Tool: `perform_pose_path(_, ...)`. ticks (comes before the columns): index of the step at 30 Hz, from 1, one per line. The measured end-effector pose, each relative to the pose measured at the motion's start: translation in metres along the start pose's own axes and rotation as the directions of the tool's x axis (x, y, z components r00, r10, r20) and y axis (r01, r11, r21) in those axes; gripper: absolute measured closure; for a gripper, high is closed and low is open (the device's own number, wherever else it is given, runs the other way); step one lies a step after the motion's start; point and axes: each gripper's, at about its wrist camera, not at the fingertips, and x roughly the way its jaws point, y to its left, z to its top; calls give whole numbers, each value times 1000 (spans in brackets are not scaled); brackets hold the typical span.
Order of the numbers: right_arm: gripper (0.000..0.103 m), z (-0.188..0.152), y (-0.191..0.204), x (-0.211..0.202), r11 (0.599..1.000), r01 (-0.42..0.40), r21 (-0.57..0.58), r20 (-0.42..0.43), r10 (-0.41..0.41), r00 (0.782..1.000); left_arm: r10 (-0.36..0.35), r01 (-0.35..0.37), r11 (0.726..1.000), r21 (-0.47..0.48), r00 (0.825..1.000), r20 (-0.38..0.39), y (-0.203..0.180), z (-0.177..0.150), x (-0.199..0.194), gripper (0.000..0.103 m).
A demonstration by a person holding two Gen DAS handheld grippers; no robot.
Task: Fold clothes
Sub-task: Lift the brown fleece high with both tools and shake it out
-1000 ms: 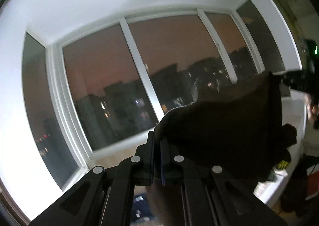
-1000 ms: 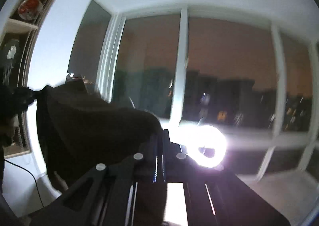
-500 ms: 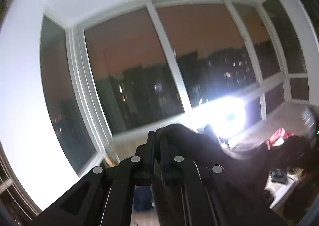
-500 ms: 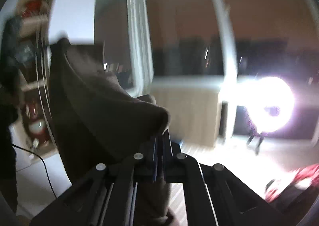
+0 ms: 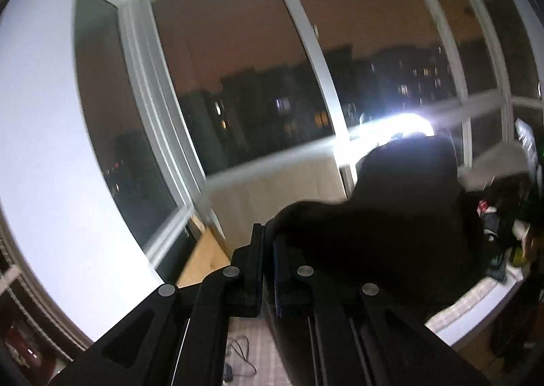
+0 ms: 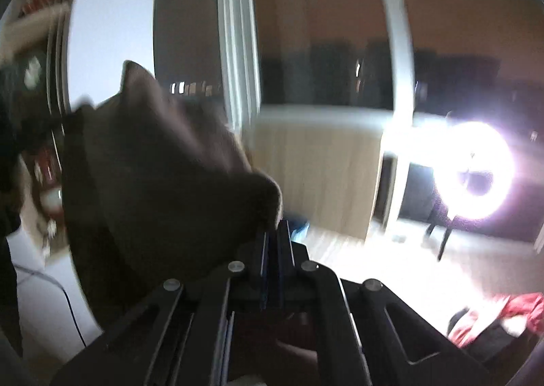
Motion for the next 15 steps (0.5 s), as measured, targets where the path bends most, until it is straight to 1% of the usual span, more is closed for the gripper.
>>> perform_pose_path(1, 99, 3, 0, -4, 1000, -2, -10, 4, 2, 1000, -7, 7, 1000, -13, 1000, -5, -1, 2, 7, 99)
perform_pose_path(2, 99, 9, -1, -16, 1000, -1, -21, 29, 2, 1000, 1, -1, 1000, -19, 1000, 10, 1, 7, 5, 99)
perform_pose_path(4, 99, 23, -4, -49, 999, 19, -40, 116, -14, 993, 18, -17, 999, -32, 999, 39, 4, 17, 1, 99)
perform_pose_path(5, 99, 24, -9, -65, 999, 22, -34, 159, -17, 987, 27, -25, 999, -37, 998, 56, 6, 22, -2, 99)
perform_pose_path(7, 99, 20, -22, -92, 1000, 16, -6, 241, -14, 971, 36, -35, 999, -16, 991, 127, 8, 29, -25, 99)
perform_pose_path(8, 99, 18, -28, -105, 1000, 12, 8, 281, -14, 960, 4, 1, 999, -35, 989, 149, 9, 27, -30, 98)
perform_pose_path(9, 99, 10, -32, -99, 1000, 10, 28, 278, -17, 960, -28, 37, 998, -50, 985, 168, 9, 26, -34, 98)
perform_pose_path(10, 99, 1, -31, -71, 999, 3, 43, 210, -12, 978, -53, 60, 997, -46, 987, 155, 3, 22, -24, 99)
perform_pose_path(11, 99, -5, -29, -37, 999, -8, 53, 115, 2, 993, -36, 39, 999, -28, 994, 100, -7, 18, -4, 99)
perform_pose_path(12, 99, -8, -27, -12, 998, -20, 61, 49, 17, 999, -19, 20, 1000, -12, 999, 47, -16, 15, 15, 99)
perform_pose_path(13, 99, -8, -25, 7, 997, -33, 67, 6, 33, 999, -31, 31, 999, -16, 999, 4, -22, 15, 33, 99)
perform_pose_path(14, 99, -2, -24, 11, 998, -34, 61, 2, 34, 999, -56, 55, 998, -23, 998, -18, -25, 16, 44, 99)
perform_pose_path(15, 99, 8, -24, 5, 999, -25, 47, 29, 24, 999, -75, 74, 997, -24, 997, -34, -26, 16, 50, 99)
